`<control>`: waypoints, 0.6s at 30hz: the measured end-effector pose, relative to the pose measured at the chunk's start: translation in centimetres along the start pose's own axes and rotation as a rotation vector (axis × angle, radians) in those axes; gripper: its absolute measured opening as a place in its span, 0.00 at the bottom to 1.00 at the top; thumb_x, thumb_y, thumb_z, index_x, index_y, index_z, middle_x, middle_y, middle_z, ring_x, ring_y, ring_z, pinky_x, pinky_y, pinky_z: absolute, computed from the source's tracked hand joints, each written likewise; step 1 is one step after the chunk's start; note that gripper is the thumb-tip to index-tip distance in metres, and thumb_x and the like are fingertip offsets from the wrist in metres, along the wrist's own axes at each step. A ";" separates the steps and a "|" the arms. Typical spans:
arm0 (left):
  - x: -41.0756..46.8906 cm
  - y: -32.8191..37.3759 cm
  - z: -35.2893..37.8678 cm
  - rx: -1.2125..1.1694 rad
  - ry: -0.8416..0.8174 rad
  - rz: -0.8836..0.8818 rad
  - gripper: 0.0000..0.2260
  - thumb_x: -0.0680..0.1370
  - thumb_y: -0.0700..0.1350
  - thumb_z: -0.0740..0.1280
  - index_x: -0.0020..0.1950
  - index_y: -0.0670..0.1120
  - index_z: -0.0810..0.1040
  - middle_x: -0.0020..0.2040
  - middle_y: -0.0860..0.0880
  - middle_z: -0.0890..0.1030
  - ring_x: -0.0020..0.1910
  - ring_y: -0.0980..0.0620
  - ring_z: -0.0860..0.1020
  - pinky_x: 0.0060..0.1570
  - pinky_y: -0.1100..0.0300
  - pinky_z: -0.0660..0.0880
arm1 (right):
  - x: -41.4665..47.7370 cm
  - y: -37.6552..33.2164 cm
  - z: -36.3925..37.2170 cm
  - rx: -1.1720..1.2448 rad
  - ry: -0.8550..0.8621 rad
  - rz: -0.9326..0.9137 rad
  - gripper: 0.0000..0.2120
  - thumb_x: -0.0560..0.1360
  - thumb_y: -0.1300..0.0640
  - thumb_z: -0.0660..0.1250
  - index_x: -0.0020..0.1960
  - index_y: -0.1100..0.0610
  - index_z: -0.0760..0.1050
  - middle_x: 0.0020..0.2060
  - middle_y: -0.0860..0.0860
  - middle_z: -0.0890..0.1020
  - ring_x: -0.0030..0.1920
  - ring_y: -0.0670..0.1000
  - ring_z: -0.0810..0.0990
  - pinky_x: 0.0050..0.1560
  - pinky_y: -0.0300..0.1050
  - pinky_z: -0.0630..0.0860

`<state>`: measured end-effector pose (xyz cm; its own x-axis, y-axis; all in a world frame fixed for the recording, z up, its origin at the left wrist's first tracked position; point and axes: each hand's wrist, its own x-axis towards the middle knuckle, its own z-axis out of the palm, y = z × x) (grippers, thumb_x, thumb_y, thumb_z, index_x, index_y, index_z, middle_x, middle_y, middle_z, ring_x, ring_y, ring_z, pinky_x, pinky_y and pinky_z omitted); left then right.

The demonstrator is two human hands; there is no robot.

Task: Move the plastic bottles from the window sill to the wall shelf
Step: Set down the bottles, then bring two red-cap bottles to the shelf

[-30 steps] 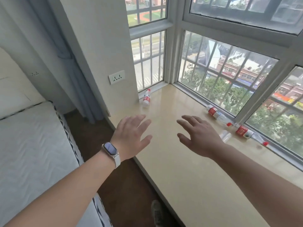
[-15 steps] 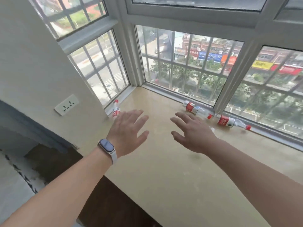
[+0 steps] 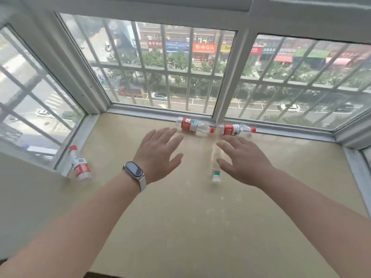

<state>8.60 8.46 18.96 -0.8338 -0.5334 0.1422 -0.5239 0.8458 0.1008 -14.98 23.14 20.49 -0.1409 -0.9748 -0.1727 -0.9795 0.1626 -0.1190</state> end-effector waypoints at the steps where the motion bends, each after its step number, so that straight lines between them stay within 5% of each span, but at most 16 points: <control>1: 0.8 -0.7 0.5 -0.003 -0.011 0.016 0.24 0.76 0.57 0.59 0.65 0.44 0.79 0.66 0.42 0.78 0.65 0.39 0.76 0.65 0.42 0.68 | 0.5 0.1 0.2 -0.005 -0.002 0.018 0.27 0.79 0.40 0.53 0.74 0.50 0.64 0.74 0.51 0.66 0.73 0.54 0.62 0.69 0.48 0.59; 18: 15.0 -5.3 17.6 -0.114 -0.233 0.043 0.26 0.76 0.57 0.57 0.67 0.45 0.78 0.67 0.43 0.77 0.65 0.40 0.75 0.66 0.46 0.67 | 10.6 9.4 12.2 0.081 -0.096 0.279 0.26 0.79 0.42 0.57 0.74 0.51 0.64 0.73 0.53 0.66 0.71 0.55 0.63 0.67 0.51 0.64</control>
<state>-4.22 -3.84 3.21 -0.8792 -0.4696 -0.0810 -0.4755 0.8539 0.2116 -23.90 16.21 5.66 -0.3850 -0.8726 -0.3005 -0.8897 0.4374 -0.1305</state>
